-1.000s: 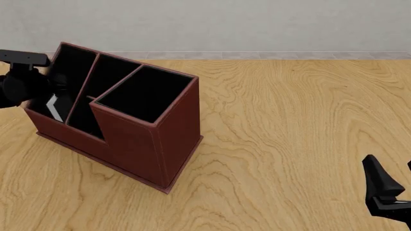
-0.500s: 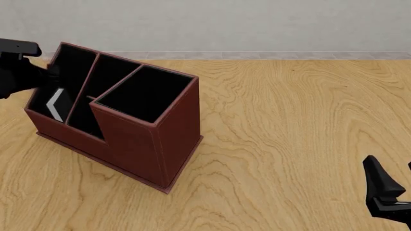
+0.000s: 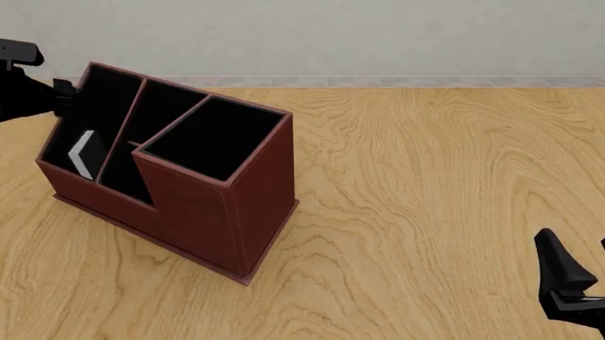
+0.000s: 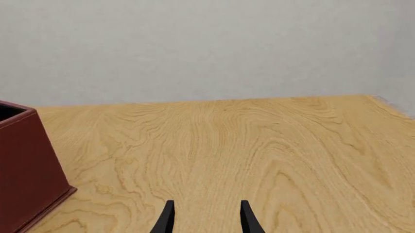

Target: Pick up the book and place it in the left compartment of the caddy.

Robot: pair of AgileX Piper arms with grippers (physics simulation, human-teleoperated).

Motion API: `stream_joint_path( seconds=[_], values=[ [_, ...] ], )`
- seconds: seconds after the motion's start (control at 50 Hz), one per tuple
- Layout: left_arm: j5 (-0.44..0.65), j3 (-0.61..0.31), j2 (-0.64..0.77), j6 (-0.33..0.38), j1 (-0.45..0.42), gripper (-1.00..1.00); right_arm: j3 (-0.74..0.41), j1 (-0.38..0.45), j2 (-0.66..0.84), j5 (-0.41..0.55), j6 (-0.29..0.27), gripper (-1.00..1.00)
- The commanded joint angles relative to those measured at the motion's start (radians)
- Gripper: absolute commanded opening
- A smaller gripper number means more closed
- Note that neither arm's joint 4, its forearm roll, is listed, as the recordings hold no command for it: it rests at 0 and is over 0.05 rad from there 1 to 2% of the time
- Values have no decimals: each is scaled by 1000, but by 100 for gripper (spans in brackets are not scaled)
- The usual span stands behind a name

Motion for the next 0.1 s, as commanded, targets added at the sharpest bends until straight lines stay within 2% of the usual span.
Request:
stream_joint_path(
  seconds=[0.02, 0.1],
  values=[
    [27, -11, -37, 7, 6, 100, 0, 0, -1, 0, 1, 100],
    [41, -16, -61, 8, 7, 100, 0, -2, -12, 7, 2, 100]
  ],
)
